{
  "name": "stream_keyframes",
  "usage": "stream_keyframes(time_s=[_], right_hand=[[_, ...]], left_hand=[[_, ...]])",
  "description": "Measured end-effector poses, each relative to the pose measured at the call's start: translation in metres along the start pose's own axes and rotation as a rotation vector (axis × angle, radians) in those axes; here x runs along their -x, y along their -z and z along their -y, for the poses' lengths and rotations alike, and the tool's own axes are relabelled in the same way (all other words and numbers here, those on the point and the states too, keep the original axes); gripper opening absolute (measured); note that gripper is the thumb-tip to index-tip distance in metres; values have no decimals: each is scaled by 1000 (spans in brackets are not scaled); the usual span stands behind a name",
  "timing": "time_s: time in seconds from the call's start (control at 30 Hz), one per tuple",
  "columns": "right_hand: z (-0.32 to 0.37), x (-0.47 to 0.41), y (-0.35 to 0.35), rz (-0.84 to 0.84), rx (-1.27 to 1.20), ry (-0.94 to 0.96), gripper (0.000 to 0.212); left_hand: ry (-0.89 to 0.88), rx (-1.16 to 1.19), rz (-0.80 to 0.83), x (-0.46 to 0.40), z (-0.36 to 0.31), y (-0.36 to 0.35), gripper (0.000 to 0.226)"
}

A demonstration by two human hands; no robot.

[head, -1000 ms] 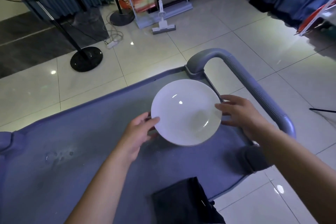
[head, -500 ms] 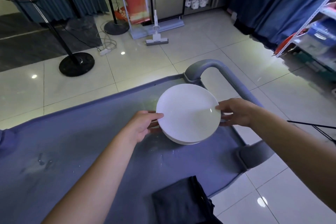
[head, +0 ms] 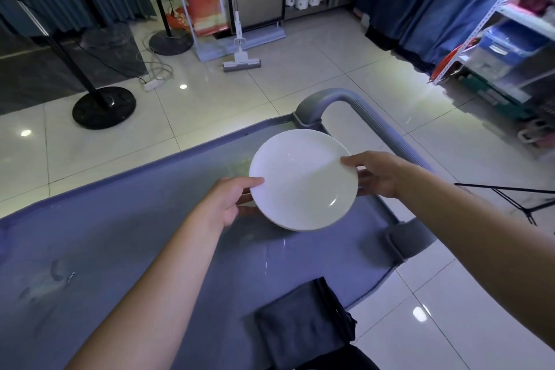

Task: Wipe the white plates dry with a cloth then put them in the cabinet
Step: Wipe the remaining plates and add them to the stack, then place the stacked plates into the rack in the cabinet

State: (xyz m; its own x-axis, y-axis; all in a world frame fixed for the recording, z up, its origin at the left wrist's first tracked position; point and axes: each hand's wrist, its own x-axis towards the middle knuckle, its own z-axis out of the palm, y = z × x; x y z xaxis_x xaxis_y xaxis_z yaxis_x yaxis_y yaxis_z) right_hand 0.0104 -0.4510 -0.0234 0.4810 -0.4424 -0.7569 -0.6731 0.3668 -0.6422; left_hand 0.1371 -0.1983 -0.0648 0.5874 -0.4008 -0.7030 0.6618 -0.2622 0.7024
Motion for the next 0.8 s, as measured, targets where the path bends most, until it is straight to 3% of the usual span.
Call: stream_keyframes(time_s=[0.23,0.53,0.6,0.8], right_hand=[[-28,36,5,-44,-88,53,19],[-78,93,58,-52,-275,44,19],[-91,99,83,-48,-270,49,31],[-128,105,182,3,-360,32,32]], left_hand=[[-69,-40,73,16,4,6,6],[-63,-38,207,77,8,-29,19],[-58,-93,249,90,11,-49,23],[-93,-164,231,114,30,-152,22]])
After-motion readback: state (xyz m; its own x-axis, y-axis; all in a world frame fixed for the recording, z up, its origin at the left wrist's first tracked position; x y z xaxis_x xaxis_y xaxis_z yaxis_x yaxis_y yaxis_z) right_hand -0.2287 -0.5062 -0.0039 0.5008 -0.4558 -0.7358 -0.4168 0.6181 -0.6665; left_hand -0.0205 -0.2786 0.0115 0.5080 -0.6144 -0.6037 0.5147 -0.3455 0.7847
